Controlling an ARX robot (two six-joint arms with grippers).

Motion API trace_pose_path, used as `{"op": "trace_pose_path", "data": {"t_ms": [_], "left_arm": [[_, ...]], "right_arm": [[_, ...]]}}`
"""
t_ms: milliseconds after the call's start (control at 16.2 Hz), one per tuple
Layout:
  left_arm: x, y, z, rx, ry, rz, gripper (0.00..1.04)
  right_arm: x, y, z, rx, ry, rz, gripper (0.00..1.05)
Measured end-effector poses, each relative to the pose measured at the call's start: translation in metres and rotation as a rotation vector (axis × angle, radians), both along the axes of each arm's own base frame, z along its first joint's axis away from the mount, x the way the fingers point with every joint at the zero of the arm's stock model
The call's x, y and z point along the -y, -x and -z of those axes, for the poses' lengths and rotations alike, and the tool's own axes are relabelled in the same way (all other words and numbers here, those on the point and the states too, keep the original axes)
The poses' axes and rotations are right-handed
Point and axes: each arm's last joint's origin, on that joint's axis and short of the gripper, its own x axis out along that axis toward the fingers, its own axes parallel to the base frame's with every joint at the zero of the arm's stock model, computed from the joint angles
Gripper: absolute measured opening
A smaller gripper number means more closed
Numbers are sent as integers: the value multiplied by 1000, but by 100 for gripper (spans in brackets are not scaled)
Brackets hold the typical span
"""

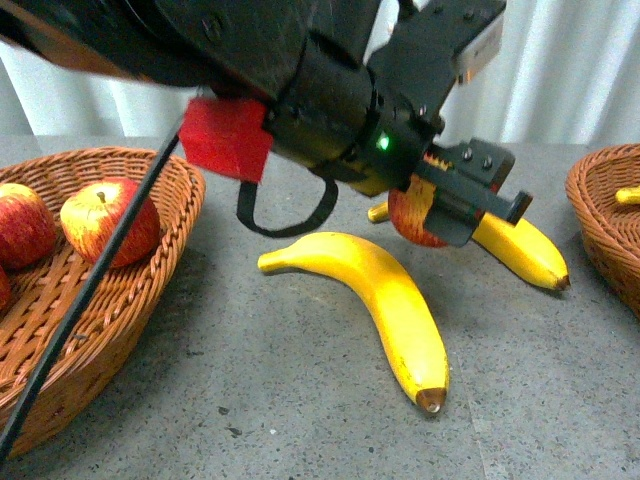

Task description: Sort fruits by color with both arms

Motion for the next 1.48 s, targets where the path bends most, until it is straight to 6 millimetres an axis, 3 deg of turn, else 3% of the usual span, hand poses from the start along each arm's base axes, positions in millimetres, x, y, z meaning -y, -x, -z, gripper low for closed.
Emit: {"op": "trace_pose_path", "data": {"t_ms": [185, 309, 556, 742, 927, 1113, 1236, 1422, 1483], "left_arm": [[-24, 26, -53, 138, 36, -103, 65], [-57, 45, -77, 201, 63, -261, 65], [-108, 104, -96, 244, 100, -506, 65], [-142, 144, -87, 239, 106, -689, 65], [-180, 169, -71, 201, 156, -828, 65], [-201, 170, -37, 110, 163, -903, 65], [-198, 158, -30, 77, 172, -862, 65], [-193, 156, -34, 98, 188, -834, 97], [-191, 158, -38, 114, 188, -836, 98]], "right_arm": [[0, 0, 0, 0, 0, 0, 98], [0, 0, 0, 0, 0, 0, 98], [0, 0, 0, 0, 0, 0, 98], [0, 0, 0, 0, 0, 0, 98], [0, 0, 0, 0, 0, 0, 98], [0, 0, 0, 0, 0, 0, 98], [0, 0, 0, 2, 0, 0, 98], [0, 0, 0, 1, 0, 0, 98], [0, 0, 0, 0, 0, 0, 98]]}}
